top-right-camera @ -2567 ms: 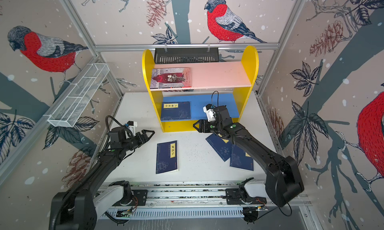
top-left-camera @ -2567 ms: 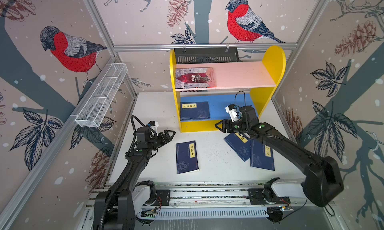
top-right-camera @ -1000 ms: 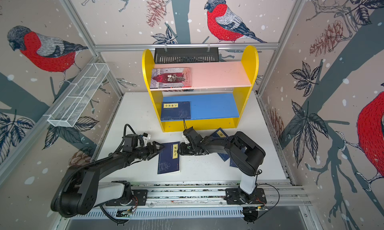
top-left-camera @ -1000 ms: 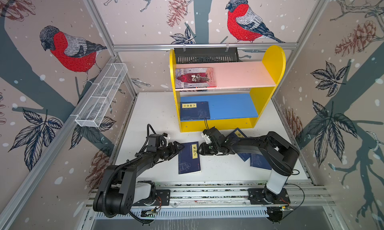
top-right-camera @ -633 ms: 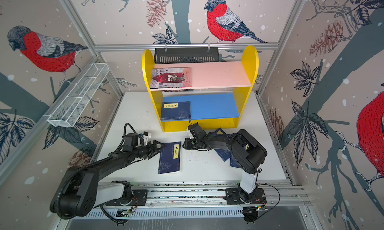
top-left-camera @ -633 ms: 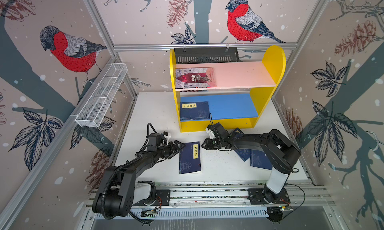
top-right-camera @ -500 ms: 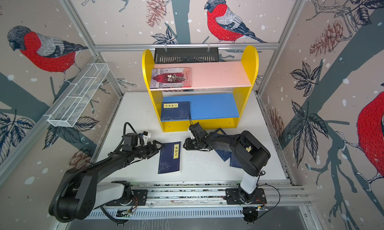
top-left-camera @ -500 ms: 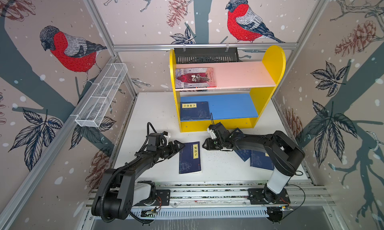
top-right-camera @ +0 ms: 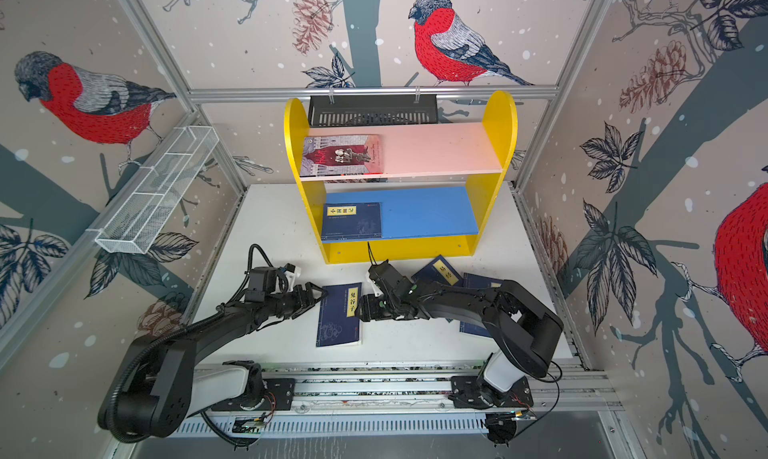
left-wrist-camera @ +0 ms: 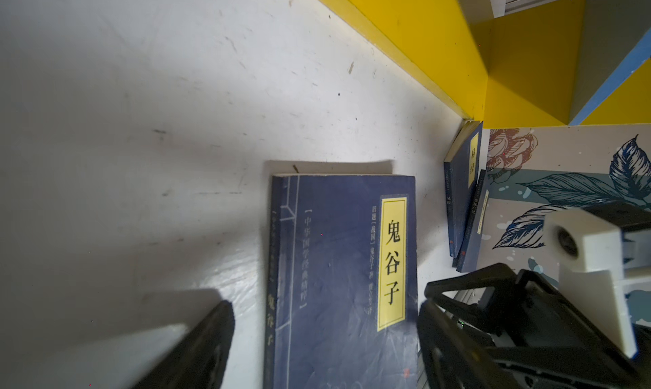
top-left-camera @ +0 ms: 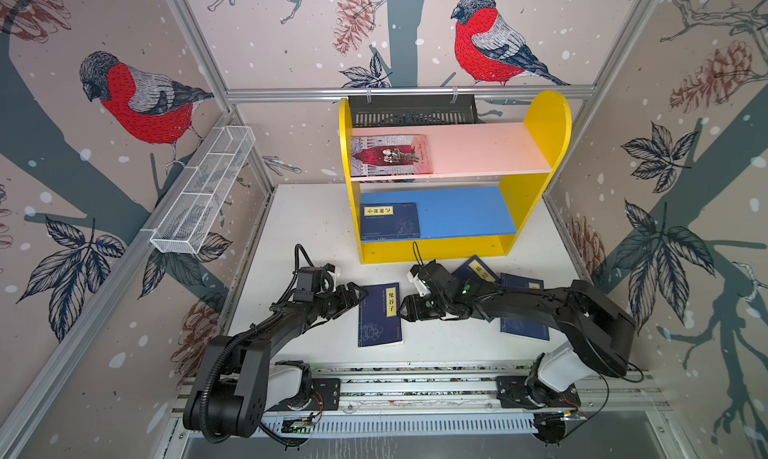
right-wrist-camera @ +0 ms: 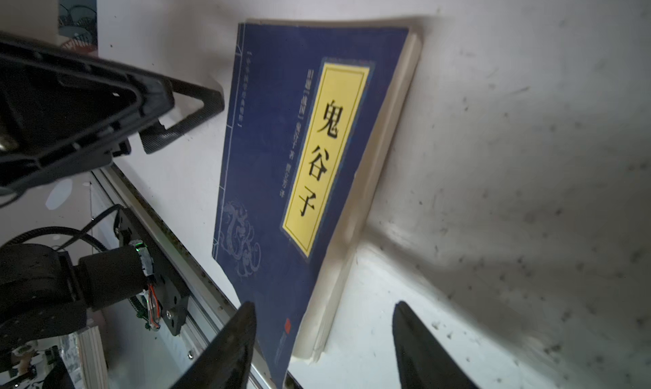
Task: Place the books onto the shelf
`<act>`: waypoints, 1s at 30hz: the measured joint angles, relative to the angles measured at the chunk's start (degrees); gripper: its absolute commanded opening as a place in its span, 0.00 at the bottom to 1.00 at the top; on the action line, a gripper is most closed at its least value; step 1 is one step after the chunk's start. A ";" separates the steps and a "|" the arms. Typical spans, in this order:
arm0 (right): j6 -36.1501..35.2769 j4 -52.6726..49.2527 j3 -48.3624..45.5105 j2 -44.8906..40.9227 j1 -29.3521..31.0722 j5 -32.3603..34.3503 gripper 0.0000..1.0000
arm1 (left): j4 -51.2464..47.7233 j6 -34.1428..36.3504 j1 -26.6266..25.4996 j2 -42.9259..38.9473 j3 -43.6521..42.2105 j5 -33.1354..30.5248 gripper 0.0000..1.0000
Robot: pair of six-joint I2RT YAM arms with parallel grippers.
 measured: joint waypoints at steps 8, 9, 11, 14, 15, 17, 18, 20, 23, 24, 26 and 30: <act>2.47 0.33 0.46 4.57 2.08 0.52 0.45 | 1.20 -0.26 -0.33 0.20 -0.55 1.07 0.82; 2.47 0.42 0.83 5.01 2.08 0.52 0.44 | 1.29 -0.63 -0.39 0.20 -0.63 1.42 0.82; 2.38 0.57 1.70 6.03 2.03 0.28 0.39 | 1.29 -0.74 -0.55 0.26 -0.74 1.95 0.81; 2.03 1.57 2.56 7.76 1.44 -0.68 0.29 | 1.51 -0.76 -0.72 0.50 -0.76 2.27 0.81; 1.79 1.88 2.78 8.31 1.07 -1.03 0.27 | 1.62 -0.85 -0.72 0.63 -0.76 2.34 0.81; 0.85 2.91 3.04 9.14 0.39 -1.33 0.20 | 1.81 -0.85 -0.76 0.74 -0.76 2.47 0.81; 0.81 3.23 3.06 9.49 -0.02 -1.44 0.18 | 1.97 -0.87 -0.76 0.81 -0.79 2.49 0.82; 0.46 3.93 3.15 10.03 -0.98 -2.19 0.16 | 2.29 -1.09 -0.76 0.90 -0.85 2.56 0.81; -0.76 4.55 3.54 10.73 -2.84 -2.99 0.13 | 2.93 -1.31 -0.76 1.16 -0.98 2.71 0.82; -1.09 4.70 3.72 11.02 -3.63 -3.34 0.13 | 3.32 -1.55 -0.76 1.40 -1.03 2.95 0.82; -2.14 4.92 4.07 11.47 -5.01 -3.98 0.15 | 3.93 -1.73 -0.76 1.84 -1.03 3.23 0.82; -4.02 4.92 5.01 11.82 -6.64 -4.81 0.30 | 2.69 -1.68 -0.79 2.05 -0.28 3.10 0.81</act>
